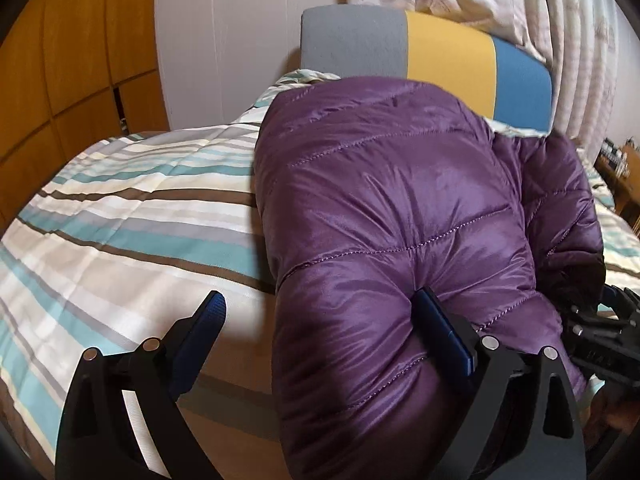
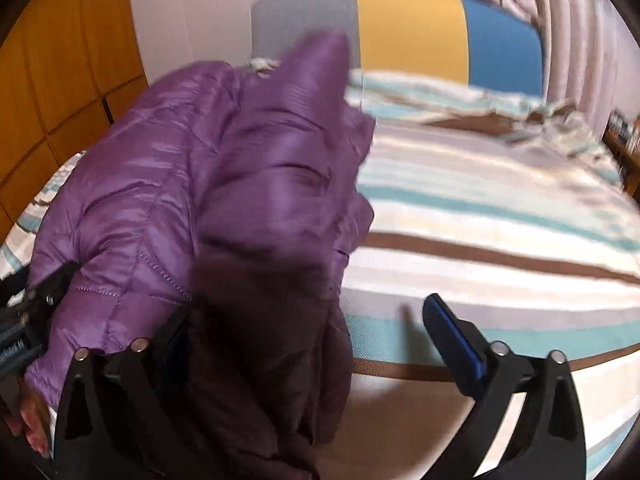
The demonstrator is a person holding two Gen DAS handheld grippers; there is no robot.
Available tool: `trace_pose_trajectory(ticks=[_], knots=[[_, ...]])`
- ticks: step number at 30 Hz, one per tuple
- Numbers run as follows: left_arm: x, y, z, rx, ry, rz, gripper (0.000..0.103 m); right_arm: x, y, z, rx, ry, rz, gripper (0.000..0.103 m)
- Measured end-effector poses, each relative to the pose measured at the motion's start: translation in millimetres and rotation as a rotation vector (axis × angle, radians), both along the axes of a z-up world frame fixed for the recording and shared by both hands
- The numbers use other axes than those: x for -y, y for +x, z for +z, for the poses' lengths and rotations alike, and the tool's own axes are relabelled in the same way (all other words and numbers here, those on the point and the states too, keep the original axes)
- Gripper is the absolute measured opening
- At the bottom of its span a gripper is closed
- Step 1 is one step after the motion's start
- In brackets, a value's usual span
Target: Fold large clothes
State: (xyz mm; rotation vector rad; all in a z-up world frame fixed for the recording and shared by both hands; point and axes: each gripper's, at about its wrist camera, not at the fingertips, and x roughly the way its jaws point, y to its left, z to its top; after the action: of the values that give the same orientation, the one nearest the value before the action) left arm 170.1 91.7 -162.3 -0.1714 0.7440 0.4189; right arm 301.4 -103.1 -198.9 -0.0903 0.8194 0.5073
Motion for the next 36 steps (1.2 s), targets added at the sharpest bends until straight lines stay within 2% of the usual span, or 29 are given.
trace_pose_trajectory(ticks=[3, 11, 15, 17, 21, 32, 36], knots=[[-2, -1, -2, 0.004, -0.01, -0.002, 0.095, 15, 5, 1, -0.053, 0.051, 0.01, 0.1], [6, -12, 6, 0.041, 0.02, 0.021, 0.095, 7, -14, 12, 0.062, -0.02, -0.019, 0.101], [6, -25, 11, 0.068, -0.035, 0.049, 0.1, -2, -21, 17, 0.103, -0.034, -0.037, 0.101], [4, -35, 11, 0.09, -0.086, 0.06, 0.1, -3, -26, 20, 0.116, -0.03, -0.048, 0.101], [7, -48, 14, 0.098, -0.129, 0.059, 0.1, 5, -41, 26, 0.111, 0.007, -0.059, 0.101], [46, -85, 20, 0.114, -0.043, 0.002, 0.1, 28, -85, 37, 0.069, 0.05, -0.069, 0.101], [60, -95, 23, 0.073, -0.015, -0.023, 0.1, 42, -106, 44, 0.056, 0.073, -0.043, 0.101]])
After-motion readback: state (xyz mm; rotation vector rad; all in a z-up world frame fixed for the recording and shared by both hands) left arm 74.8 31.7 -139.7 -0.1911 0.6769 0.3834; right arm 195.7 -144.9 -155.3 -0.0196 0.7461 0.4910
